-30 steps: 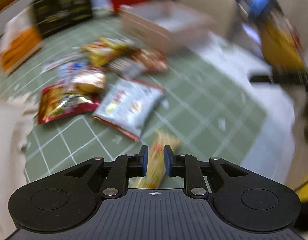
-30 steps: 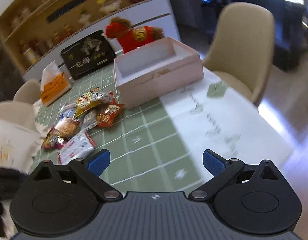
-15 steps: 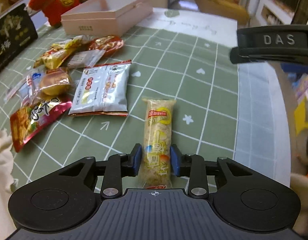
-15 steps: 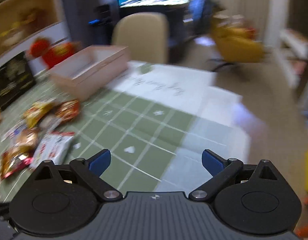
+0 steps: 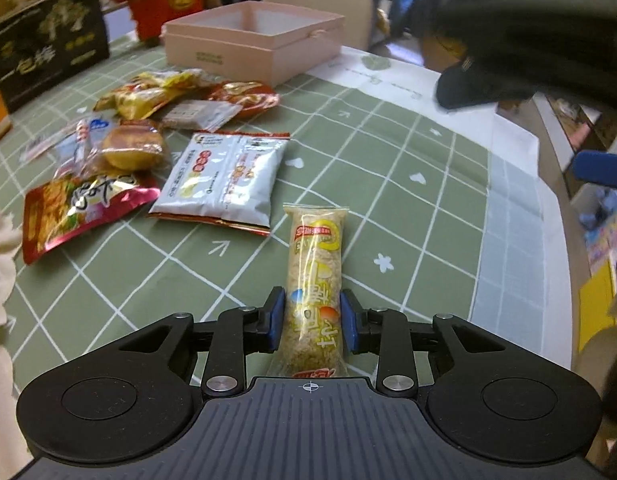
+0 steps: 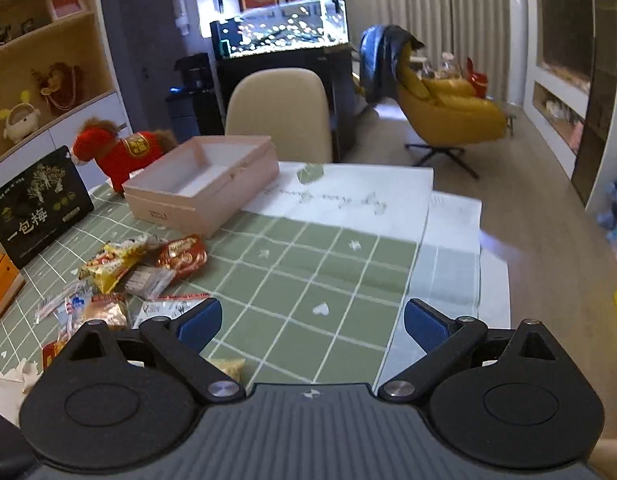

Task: Organize snacks
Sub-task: 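Lift the yellow stick bar with the left tool and hold it, then grasp the white snack packet with the right tool while left holds the bar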

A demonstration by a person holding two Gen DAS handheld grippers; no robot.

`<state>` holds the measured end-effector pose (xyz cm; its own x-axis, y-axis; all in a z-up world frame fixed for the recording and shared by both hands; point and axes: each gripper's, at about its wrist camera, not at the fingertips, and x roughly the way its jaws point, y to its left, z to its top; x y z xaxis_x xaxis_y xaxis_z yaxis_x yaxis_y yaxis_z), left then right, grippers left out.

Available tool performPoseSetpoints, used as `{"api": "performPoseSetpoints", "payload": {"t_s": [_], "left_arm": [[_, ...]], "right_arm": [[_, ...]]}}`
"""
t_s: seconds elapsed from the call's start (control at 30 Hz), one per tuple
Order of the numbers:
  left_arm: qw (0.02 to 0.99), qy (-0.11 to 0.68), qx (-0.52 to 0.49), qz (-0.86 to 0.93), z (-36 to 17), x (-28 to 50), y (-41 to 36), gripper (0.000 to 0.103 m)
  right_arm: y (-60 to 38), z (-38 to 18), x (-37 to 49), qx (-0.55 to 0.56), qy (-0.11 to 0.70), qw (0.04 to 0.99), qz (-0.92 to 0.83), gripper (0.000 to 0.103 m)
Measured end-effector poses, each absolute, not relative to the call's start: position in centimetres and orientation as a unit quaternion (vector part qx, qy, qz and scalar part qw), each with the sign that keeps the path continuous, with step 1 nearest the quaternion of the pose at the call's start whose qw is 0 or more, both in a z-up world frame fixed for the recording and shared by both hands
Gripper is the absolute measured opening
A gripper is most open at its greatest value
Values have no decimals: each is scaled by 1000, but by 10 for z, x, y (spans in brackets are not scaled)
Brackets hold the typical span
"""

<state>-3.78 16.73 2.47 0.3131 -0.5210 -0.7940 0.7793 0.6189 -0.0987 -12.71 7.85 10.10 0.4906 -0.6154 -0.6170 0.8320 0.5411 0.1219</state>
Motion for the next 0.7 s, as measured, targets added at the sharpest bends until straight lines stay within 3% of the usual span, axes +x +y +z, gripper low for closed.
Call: {"api": "performPoseSetpoints", "payload": {"t_s": [0.33,0.5,0.7], "left_arm": [[833,441,113,-314,27,-36,172,34],[853,449,115,-238,27,-46,150,36],[869,459,86,-165,28,-50,137,37]], "right_arm": [[19,79,-84,168,299,898,-277,98],[-22,43,-49,122,378,906,-145,98],[-46,51,1,130,392,910,-12,99]]}}
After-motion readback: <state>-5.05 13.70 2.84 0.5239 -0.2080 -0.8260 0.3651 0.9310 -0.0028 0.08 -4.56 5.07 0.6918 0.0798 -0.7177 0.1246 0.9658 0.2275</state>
